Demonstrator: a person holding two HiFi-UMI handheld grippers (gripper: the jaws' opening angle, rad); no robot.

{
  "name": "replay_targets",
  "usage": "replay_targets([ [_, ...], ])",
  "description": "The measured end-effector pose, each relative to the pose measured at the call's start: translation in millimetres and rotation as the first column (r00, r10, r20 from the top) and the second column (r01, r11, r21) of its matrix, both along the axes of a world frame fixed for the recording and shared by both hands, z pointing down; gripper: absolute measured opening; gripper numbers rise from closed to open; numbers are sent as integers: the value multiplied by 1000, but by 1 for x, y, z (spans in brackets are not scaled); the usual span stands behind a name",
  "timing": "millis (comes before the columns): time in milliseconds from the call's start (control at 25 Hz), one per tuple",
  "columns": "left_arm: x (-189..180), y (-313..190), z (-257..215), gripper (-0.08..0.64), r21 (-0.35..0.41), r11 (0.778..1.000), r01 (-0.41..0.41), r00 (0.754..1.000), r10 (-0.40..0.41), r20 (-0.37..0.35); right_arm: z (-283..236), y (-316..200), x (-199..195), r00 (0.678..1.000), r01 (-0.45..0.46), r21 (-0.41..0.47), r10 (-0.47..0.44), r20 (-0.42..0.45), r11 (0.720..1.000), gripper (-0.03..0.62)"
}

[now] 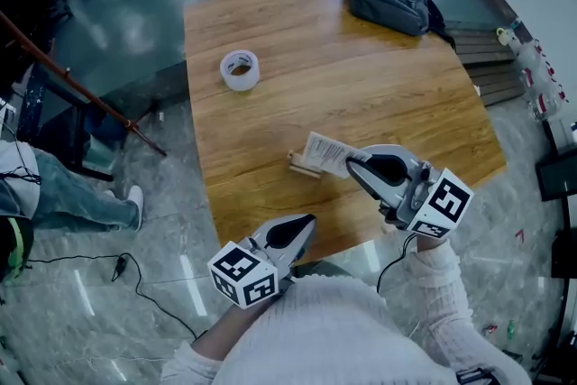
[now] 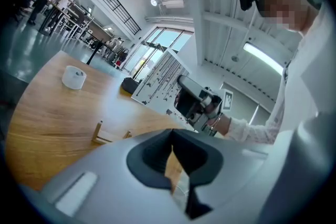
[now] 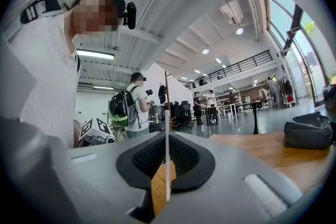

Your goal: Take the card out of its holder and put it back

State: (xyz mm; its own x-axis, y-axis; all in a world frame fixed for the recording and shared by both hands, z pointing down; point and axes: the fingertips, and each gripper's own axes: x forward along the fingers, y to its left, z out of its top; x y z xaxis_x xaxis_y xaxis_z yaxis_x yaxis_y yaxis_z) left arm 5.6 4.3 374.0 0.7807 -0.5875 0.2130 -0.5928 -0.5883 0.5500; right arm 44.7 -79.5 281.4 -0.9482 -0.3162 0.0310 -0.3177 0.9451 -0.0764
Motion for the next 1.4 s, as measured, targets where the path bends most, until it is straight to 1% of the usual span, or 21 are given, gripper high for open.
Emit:
replay_targets([
  [160, 1, -1, -4, 8, 11, 1000, -7, 1000, 7, 1, -4, 0, 0, 1000, -4, 9, 4, 0, 1000, 14],
  [400, 1, -4, -3, 8, 5, 1000, -8, 1000, 8, -5, -4, 0, 1, 1000, -16, 7, 16, 10, 1000, 14],
  [640, 6, -1, -1, 8, 25, 999, -38, 999, 37, 37, -1, -1, 2, 1000, -21, 0, 21, 12, 1000, 14],
  [880, 2, -5, 2, 8, 13, 1000, -14, 1000, 14, 11, 4, -3, 3, 1000, -24, -8, 24, 9, 1000, 14],
  [1080, 4, -5, 4, 8, -2, 1000, -10, 1000, 10, 8, 7, -4, 3, 1000, -15, -18, 16, 8, 1000, 14],
  [1400, -2, -6, 8, 8, -30, 1000, 3, 1000, -4, -17, 14, -13, -7, 1000, 1, -36, 0, 15, 999, 14],
])
